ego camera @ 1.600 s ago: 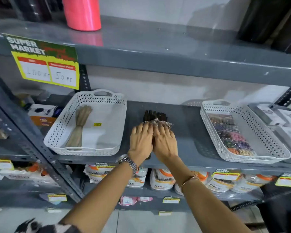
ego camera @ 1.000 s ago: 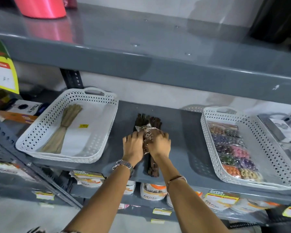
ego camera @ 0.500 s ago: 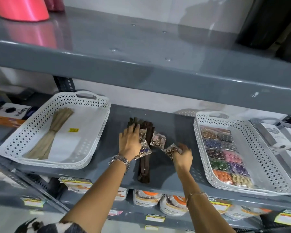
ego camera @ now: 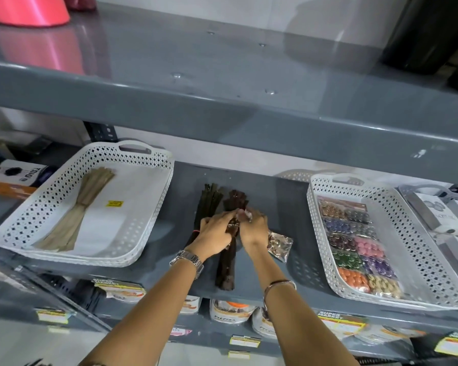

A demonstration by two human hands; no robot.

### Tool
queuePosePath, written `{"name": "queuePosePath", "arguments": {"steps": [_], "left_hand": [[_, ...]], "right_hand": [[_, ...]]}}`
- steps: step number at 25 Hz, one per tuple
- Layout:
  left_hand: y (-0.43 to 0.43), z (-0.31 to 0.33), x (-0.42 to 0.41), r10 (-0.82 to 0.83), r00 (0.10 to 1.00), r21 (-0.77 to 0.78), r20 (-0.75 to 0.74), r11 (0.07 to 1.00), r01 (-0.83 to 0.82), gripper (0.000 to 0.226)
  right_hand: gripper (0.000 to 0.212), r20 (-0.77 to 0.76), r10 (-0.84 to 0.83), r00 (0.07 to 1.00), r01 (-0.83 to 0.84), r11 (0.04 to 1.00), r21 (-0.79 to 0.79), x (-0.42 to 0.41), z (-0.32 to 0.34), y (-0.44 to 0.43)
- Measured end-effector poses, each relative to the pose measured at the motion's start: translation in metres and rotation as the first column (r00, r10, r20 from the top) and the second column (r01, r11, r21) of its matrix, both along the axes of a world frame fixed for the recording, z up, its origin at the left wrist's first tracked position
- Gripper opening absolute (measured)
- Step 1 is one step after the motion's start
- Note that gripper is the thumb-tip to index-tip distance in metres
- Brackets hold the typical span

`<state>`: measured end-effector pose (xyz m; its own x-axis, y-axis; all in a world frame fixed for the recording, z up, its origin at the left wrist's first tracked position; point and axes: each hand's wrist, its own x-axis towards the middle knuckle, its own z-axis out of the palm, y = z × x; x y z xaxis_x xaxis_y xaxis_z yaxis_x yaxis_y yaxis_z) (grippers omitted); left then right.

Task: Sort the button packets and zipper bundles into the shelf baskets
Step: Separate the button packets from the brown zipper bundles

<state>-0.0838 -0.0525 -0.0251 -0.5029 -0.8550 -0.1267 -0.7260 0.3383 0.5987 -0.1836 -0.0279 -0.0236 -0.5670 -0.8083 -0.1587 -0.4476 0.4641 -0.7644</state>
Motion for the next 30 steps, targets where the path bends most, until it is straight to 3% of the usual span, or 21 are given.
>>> {"name": "queuePosePath", "arguments": {"steps": [1, 3, 5, 7, 9, 10, 12, 13, 15, 16, 18, 20, 22, 27, 30], "left_hand": [[0.001, 0.001, 0.001, -0.028, 0.999, 0.056, -0.022, 0.998, 0.029, 0.067], [0.003, 0.001, 0.005, -0.076, 0.997, 0.160, 0.005, 0.984, 0.075, 0.081], [0.001, 0.003, 0.012, -0.147, 0.976, 0.147, 0.163, 0.981, 0.123, 0.090], [0.000, 0.003, 0.016, -0.183, 0.937, 0.040, 0.299, 0.983, 0.179, 0.086], [-0.001, 0.004, 0.017, -0.170, 0.941, -0.052, 0.294, 0.980, 0.193, 0.076], [-0.001, 0.005, 0.016, -0.146, 0.961, -0.084, 0.234, 0.982, 0.170, 0.072], [0.001, 0.008, 0.005, -0.102, 0.992, -0.146, 0.074, 0.983, 0.112, 0.069], [0.002, 0.012, -0.005, -0.119, 0.992, -0.169, 0.028, 0.978, 0.122, 0.071], [0.007, 0.020, -0.026, -0.195, 0.981, -0.181, 0.008, 0.965, 0.193, 0.080], [0.010, 0.022, -0.034, -0.228, 0.974, -0.175, 0.014, 0.958, 0.227, 0.085], [0.015, 0.013, -0.037, -0.234, 0.968, -0.213, 0.091, 0.945, 0.248, 0.091], [0.016, -0.010, -0.025, -0.145, 0.956, -0.259, 0.257, 0.942, 0.212, 0.085], [0.018, -0.030, -0.011, -0.055, 0.917, -0.302, 0.396, 0.935, 0.187, 0.069], [0.017, -0.042, 0.014, 0.124, 0.897, -0.382, 0.425, 0.923, 0.053, 0.055], [0.013, -0.043, 0.026, 0.171, 0.906, -0.395, 0.386, 0.919, -0.005, 0.053]], "right_hand": [[0.032, 0.072, -0.050, 0.996, 0.054, 0.997, -0.046, -0.004, 0.002, 0.001], [0.031, 0.051, -0.150, 0.987, 0.155, 0.982, -0.110, -0.015, 0.003, 0.010], [0.032, -0.124, -0.202, 0.971, 0.197, 0.979, -0.054, -0.027, -0.001, 0.021], [0.033, -0.358, -0.155, 0.921, 0.193, 0.978, 0.073, -0.033, -0.006, 0.032], [0.029, -0.437, -0.172, 0.883, 0.185, 0.983, -0.014, -0.033, -0.008, 0.035], [0.027, -0.371, -0.181, 0.911, 0.154, 0.983, -0.100, -0.029, -0.006, 0.034], [0.026, -0.011, -0.068, 0.998, 0.064, 0.976, -0.206, -0.016, -0.002, 0.031], [0.025, 0.163, -0.032, 0.986, 0.070, 0.970, -0.234, -0.009, 0.000, 0.032], [0.023, 0.341, -0.142, 0.929, 0.248, 0.924, -0.292, -0.009, 0.003, 0.031], [0.025, 0.356, -0.214, 0.910, 0.326, 0.899, -0.293, -0.015, 0.003, 0.033], [0.032, 0.249, -0.288, 0.925, 0.345, 0.910, -0.230, -0.029, 0.002, 0.037], [0.038, -0.083, -0.258, 0.962, 0.251, 0.964, -0.088, -0.041, -0.006, 0.039], [0.044, -0.376, -0.155, 0.913, 0.164, 0.986, -0.009, -0.044, -0.015, 0.039], [0.046, -0.445, -0.015, 0.895, 0.057, 0.995, 0.082, -0.033, -0.027, 0.045], [0.044, -0.357, -0.116, 0.927, 0.119, 0.993, -0.016, -0.027, -0.027, 0.046]]}}
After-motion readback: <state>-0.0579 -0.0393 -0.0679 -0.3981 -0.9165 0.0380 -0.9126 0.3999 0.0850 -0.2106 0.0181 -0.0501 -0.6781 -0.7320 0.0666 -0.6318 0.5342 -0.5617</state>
